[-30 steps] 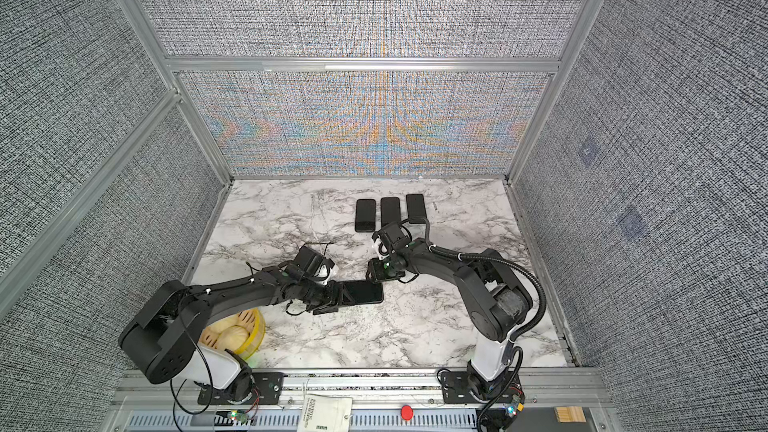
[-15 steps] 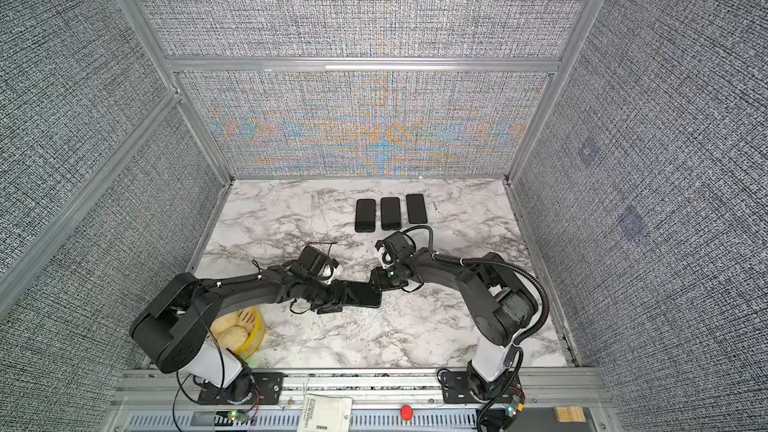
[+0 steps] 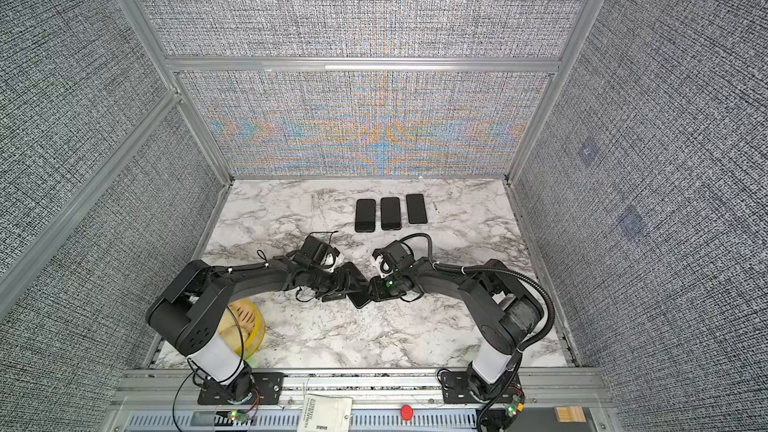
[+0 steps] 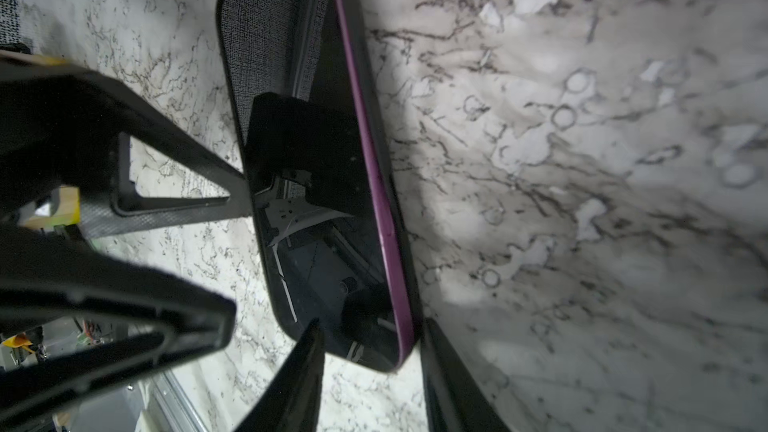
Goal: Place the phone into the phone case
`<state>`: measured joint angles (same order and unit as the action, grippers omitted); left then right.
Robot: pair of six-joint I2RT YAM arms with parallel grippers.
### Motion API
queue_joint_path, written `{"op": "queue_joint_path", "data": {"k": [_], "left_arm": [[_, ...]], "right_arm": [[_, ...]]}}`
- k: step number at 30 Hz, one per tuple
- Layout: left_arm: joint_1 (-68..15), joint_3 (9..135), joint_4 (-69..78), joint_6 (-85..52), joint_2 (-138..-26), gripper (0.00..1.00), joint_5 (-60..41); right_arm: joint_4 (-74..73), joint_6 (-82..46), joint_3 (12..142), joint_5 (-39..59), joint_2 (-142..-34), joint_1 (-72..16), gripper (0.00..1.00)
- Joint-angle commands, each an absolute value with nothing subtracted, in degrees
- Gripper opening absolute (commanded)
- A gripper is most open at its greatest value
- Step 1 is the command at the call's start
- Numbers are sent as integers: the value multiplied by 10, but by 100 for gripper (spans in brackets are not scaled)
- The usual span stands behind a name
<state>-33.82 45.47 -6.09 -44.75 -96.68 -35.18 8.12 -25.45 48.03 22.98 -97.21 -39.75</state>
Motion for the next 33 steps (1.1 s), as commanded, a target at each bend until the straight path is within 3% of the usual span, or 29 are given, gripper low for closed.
{"op": "queue_joint_path", "data": {"k": [1, 20, 33], "left_arm": [[-322, 457, -59, -430, -979, 71, -327], [-288, 409, -10, -476, -933, 68, -362], [-289, 385, 29, -548, -927, 67, -394]], "right_arm": [[101, -272, 472, 227, -978, -407, 41], [213, -278, 510, 152, -905, -422, 41], [172, -367, 524, 127, -925, -446, 32]]}}
